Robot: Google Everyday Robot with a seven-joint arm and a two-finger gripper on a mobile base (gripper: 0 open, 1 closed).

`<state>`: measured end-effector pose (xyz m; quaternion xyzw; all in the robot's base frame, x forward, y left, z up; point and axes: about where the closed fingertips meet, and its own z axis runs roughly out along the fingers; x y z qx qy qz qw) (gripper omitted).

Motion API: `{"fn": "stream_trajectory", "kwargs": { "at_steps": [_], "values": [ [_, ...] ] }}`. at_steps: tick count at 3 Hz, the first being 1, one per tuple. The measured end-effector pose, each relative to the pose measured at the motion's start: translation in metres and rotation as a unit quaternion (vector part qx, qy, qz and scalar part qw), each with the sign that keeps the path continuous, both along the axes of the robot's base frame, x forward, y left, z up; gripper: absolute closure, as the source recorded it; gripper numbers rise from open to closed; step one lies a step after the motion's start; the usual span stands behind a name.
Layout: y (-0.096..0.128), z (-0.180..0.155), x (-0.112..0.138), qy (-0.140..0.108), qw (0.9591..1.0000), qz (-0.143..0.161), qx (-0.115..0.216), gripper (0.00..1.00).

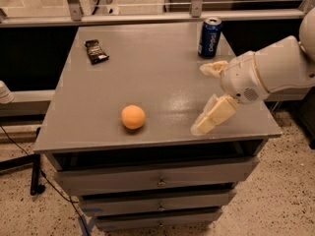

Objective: Pick orange

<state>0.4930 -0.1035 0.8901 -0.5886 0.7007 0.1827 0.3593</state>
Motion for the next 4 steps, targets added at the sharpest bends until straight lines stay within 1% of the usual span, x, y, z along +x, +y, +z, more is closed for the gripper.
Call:
{"fn": "stream_trajectory", "kwargs": {
  "at_steps": [1, 2, 3, 4],
  "values": [
    [0.011, -0.005, 0.005, -0.001, 0.9996, 0.007, 0.027, 0.0],
    [0.017, -0.008, 0.007, -0.002, 0.999, 0.011, 0.043, 0.0],
    [0.022, -0.01, 0.01, -0.003, 0.9982, 0.014, 0.058, 0.0],
    [0.022, -0.01, 0.01, -0.003, 0.9982, 0.014, 0.058, 0.0]
  ]
}}
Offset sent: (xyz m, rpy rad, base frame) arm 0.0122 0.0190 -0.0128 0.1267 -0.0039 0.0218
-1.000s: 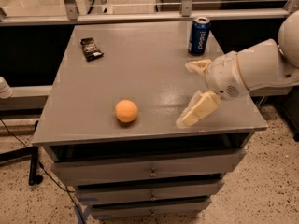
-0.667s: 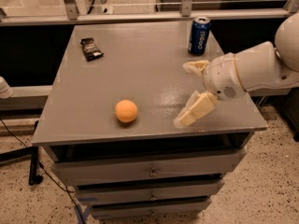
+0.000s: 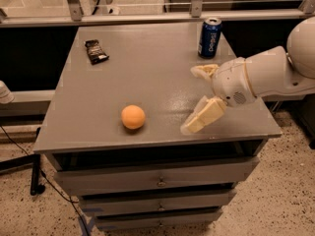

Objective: Pick orange

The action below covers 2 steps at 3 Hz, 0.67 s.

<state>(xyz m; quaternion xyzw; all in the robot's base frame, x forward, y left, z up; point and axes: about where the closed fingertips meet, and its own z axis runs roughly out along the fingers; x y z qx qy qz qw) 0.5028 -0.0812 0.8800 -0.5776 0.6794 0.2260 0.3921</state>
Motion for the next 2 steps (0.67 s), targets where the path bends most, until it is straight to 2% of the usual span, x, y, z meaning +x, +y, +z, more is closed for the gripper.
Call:
{"fn": "stream_trajectory", "kwargs": {
  "at_steps": [1, 2],
  "values": [
    [0.005, 0.001, -0.001, -0.009, 0.9998, -0.009, 0.016, 0.0],
    [0.032, 0.001, -0.001, -0.021, 0.9979, -0.018, 0.058, 0.17]
  ]
}}
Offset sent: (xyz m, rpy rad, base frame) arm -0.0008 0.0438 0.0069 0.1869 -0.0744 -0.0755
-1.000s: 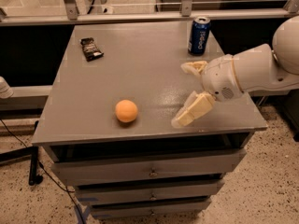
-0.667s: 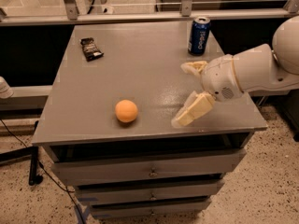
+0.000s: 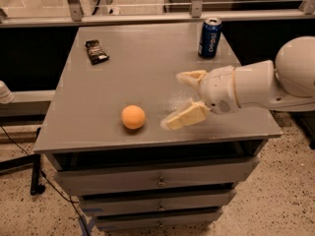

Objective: Pick orange

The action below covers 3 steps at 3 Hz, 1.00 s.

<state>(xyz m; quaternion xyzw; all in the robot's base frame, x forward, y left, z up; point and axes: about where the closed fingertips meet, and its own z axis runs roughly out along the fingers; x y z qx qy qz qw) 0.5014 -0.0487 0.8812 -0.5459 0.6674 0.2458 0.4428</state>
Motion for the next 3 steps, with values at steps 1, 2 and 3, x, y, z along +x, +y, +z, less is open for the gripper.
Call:
{"fn": "stream_trajectory", "kwargs": {
  "at_steps": [1, 2, 3],
  "values": [
    [0.028, -0.004, 0.003, 0.0, 0.9995, 0.002, 0.032, 0.03],
    [0.064, -0.017, 0.005, 0.013, 0.9976, 0.019, 0.066, 0.0],
    [0.091, -0.03, 0.001, 0.029, 0.9947, 0.029, 0.094, 0.0]
  ]
}}
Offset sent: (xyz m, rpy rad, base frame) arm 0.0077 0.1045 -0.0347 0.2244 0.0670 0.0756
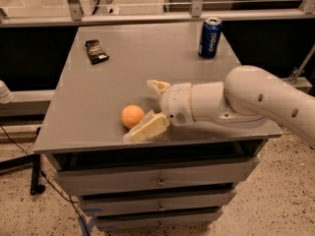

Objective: Pick orange

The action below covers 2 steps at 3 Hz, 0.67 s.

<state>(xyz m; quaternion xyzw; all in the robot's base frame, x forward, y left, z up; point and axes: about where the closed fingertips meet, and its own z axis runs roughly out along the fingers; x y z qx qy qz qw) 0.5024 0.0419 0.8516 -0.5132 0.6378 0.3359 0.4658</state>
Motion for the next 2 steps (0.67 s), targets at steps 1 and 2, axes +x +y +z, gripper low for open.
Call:
{"fn": "stream_trajectory", "kwargs": {
  "at_steps": [1, 2],
  "values": [
    [0.0224, -0.0102, -0.0052, 0.015, 0.9996, 0.01, 0.021, 0.18],
    [0.0282, -0.0106, -0.0088, 0.021, 0.9992, 0.013, 0.031, 0.41]
  ]
}}
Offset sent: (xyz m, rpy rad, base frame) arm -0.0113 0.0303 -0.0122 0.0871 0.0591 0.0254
